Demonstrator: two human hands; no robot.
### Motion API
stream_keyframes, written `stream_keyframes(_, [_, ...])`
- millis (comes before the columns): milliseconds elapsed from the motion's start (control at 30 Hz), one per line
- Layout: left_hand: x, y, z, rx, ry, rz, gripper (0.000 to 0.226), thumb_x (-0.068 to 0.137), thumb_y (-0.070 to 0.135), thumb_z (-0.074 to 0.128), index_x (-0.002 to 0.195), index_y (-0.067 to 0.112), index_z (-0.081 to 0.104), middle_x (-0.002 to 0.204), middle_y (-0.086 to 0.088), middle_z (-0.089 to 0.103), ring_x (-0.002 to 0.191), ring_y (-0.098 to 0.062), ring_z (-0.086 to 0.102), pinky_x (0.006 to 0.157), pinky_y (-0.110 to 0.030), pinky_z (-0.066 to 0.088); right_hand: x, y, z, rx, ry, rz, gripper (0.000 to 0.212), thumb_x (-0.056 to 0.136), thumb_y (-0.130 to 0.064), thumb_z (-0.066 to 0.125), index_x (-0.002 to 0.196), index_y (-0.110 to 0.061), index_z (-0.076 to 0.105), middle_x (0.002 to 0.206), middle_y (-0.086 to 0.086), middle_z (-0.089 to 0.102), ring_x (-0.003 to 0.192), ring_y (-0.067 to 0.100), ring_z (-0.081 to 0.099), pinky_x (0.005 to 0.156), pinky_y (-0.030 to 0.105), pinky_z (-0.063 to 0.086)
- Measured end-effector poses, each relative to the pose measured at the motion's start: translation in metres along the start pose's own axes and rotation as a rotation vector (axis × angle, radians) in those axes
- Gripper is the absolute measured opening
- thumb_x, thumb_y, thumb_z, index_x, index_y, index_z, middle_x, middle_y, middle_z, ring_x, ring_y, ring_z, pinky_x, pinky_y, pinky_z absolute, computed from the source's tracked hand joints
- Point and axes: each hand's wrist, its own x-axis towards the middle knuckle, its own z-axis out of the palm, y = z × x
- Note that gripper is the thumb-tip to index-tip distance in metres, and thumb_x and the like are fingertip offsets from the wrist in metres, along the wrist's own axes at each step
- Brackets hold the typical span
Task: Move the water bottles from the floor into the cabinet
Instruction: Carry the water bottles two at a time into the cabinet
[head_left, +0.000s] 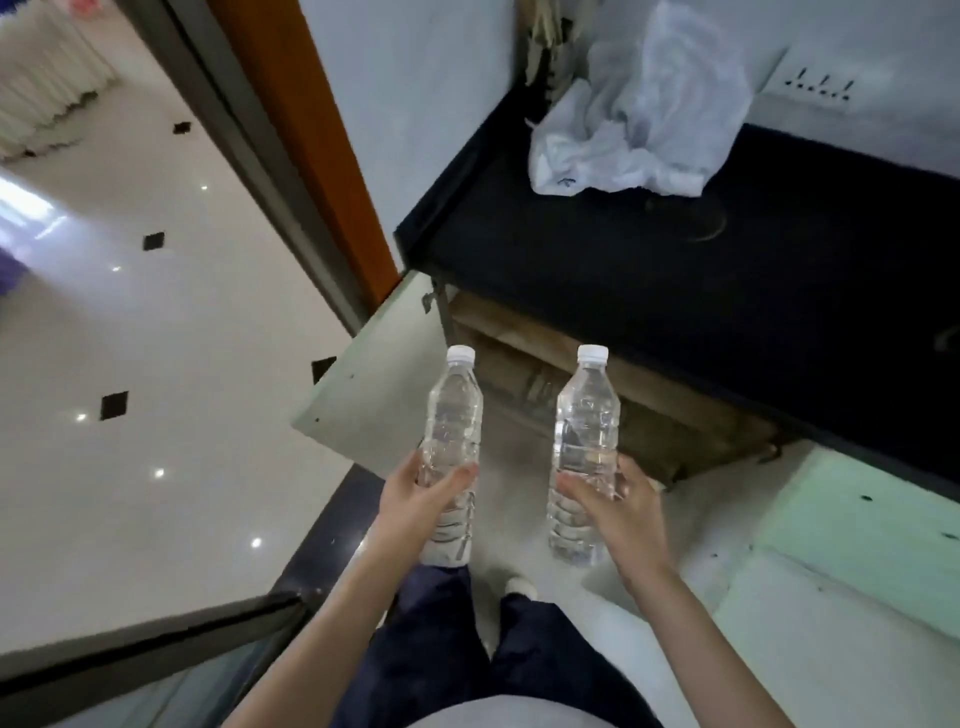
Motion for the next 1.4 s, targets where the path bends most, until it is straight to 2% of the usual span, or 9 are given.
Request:
stream_keyframes(167, [0.068,0.011,0.013,0.233,-0.273,0.012,0.029,0.079,0.029,0.081,0.097,0.012,0.067,0.074,-0.009,0.072,0.064,-0.018,0.068,0.052,-0.017,0.052,0.014,0.007,0.015,0.166,0.249,0.071,0.039,0.074,-0.019,0.086,0.108,-0.017,0.065,0.089,0.003,0.077,0.077,0.023,0.075,0.063,0.03,0.058])
stream_keyframes(367, [0.153,0.011,0.035,0.404,-0.435,0.003,0.037,0.069,0.041,0.083,0.096,0.023,0.067,0.082,-0.005,0.076,0.077,-0.026,0.074,0.075,-0.048,0.061,0.059,0.025,0.04,0.267,0.384,0.126,0.04,0.075,-0.017,0.086,0.108,-0.02,0.065,0.093,0.001,0.076,0.081,0.019,0.075,0.069,0.032,0.06])
stream_keyframes(467, [0.185,-0.008,0.051,0.419,-0.456,0.008,0.023,0.08,0.03,0.079,0.097,0.022,0.066,0.078,-0.001,0.075,0.071,-0.018,0.074,0.061,-0.029,0.059,0.087,0.06,0.049,0.272,0.408,0.164,0.04,0.075,-0.014,0.086,0.108,-0.016,0.065,0.094,0.003,0.076,0.083,0.021,0.075,0.068,0.033,0.06])
stream_keyframes(667, [0.261,-0.104,0.087,0.398,-0.397,-0.142,0.029,0.074,0.03,0.084,0.094,0.019,0.066,0.075,-0.003,0.075,0.067,-0.02,0.073,0.066,-0.041,0.062,0.155,0.166,0.056,0.259,0.448,0.279,0.034,0.075,-0.009,0.084,0.102,-0.017,0.065,0.085,0.001,0.075,0.074,0.013,0.072,0.057,0.016,0.053])
stream_keyframes(733, [0.289,-0.141,0.103,0.386,-0.375,-0.137,0.021,0.078,0.021,0.082,0.089,0.016,0.065,0.066,0.003,0.071,0.055,-0.007,0.067,0.054,-0.022,0.056,0.182,0.209,0.057,0.237,0.469,0.306,0.034,0.073,-0.01,0.085,0.101,-0.015,0.066,0.086,0.001,0.074,0.071,0.009,0.071,0.056,0.012,0.05])
stream_keyframes(967, [0.406,-0.261,0.175,0.344,-0.455,-0.094,0.017,0.083,0.011,0.075,0.096,0.006,0.065,0.074,-0.011,0.069,0.054,-0.012,0.066,0.048,-0.021,0.053,0.304,0.362,0.048,0.234,0.512,0.282,0.034,0.072,-0.014,0.086,0.099,-0.022,0.066,0.088,-0.001,0.074,0.076,0.016,0.073,0.066,0.025,0.056])
stream_keyframes(1133, [0.505,-0.347,0.24,0.313,-0.574,-0.008,0.015,0.073,0.02,0.083,0.082,0.02,0.07,0.066,-0.004,0.068,0.053,-0.017,0.061,0.048,-0.027,0.046,0.402,0.45,0.018,0.331,0.552,0.218,0.024,0.079,0.003,0.077,0.095,-0.001,0.06,0.065,0.003,0.069,0.048,0.01,0.064,0.045,0.019,0.05])
stream_keyframes(1233, [0.554,-0.388,0.28,0.28,-0.62,0.101,0.025,0.062,0.032,0.081,0.084,0.025,0.075,0.074,-0.002,0.074,0.068,-0.018,0.069,0.06,-0.038,0.058,0.467,0.508,0.002,0.272,0.609,0.115,0.042,0.072,-0.021,0.087,0.108,-0.017,0.066,0.096,0.002,0.076,0.083,0.021,0.073,0.076,0.037,0.058])
stream_keyframes(1400, [0.612,-0.43,0.333,0.174,-0.663,0.215,0.02,0.077,0.006,0.08,0.096,0.007,0.072,0.082,-0.015,0.076,0.071,-0.018,0.071,0.06,-0.026,0.058,0.549,0.559,-0.025,0.25,0.595,0.073,0.06,0.06,-0.052,0.079,0.107,-0.019,0.061,0.108,-0.006,0.067,0.095,0.017,0.063,0.084,0.029,0.044])
